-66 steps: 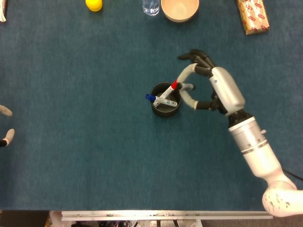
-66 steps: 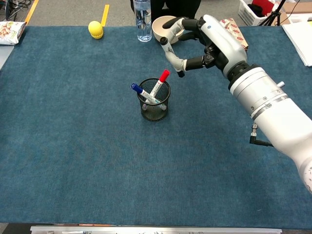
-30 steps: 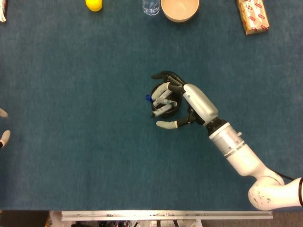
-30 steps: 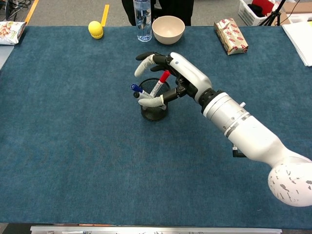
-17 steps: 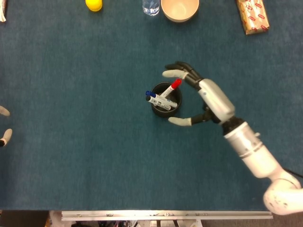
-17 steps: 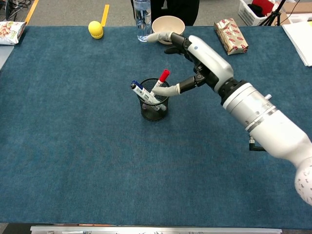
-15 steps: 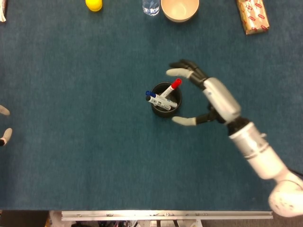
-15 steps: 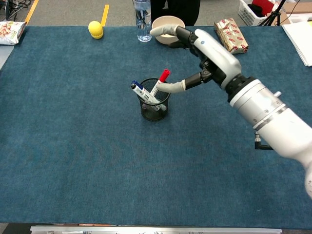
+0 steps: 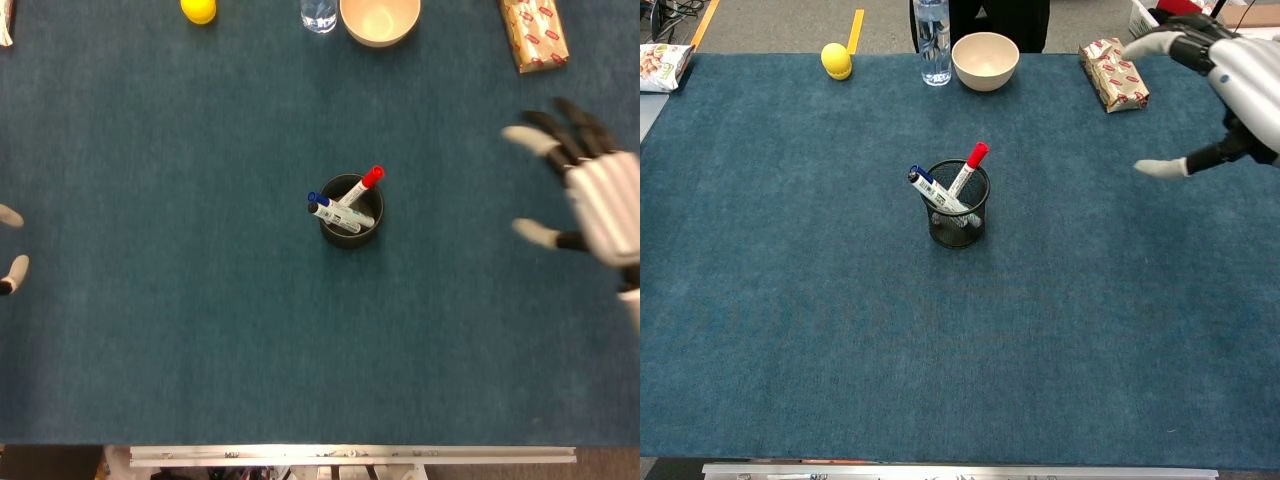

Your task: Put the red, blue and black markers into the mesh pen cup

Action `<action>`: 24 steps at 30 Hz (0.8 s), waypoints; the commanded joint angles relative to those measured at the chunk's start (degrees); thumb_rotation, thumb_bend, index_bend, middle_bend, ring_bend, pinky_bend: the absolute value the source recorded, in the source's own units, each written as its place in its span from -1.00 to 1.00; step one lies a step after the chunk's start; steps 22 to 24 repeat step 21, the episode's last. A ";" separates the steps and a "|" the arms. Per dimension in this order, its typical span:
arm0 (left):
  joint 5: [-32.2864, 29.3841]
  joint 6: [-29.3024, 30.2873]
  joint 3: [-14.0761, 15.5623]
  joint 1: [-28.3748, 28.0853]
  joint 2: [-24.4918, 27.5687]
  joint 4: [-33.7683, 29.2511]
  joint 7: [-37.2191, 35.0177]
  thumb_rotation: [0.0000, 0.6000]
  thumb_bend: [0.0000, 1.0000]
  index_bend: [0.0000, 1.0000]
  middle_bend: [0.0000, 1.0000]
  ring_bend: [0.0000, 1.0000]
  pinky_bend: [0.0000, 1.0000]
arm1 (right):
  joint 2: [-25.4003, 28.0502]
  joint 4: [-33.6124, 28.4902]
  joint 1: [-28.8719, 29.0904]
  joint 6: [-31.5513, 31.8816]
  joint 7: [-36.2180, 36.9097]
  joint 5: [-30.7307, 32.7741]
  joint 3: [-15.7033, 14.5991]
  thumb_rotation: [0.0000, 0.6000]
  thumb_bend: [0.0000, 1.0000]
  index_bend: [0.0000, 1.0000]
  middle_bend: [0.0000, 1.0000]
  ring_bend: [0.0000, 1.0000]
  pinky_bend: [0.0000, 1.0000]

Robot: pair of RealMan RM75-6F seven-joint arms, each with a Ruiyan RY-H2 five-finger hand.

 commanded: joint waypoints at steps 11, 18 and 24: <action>1.96 7.29 -2.48 0.91 -0.19 -2.92 1.43 1.00 -0.41 -0.22 -0.86 -0.94 -0.93 | 6.07 4.52 -11.59 8.92 -7.23 3.06 -5.74 1.00 -1.00 -0.47 -0.61 -0.92 -0.72; 1.13 6.99 -2.02 1.11 0.48 -4.46 3.75 1.00 -0.41 -0.22 -0.86 -0.94 -0.93 | 6.30 4.86 -12.96 8.33 -3.76 4.25 -5.29 1.00 -1.00 -0.47 -0.61 -0.92 -0.72; 1.14 7.69 -1.75 1.52 0.49 -5.55 4.93 1.00 -0.41 -0.22 -0.86 -0.94 -0.93 | 5.81 5.86 -12.48 7.01 -2.31 4.06 -4.89 1.00 -1.00 -0.47 -0.61 -0.92 -0.72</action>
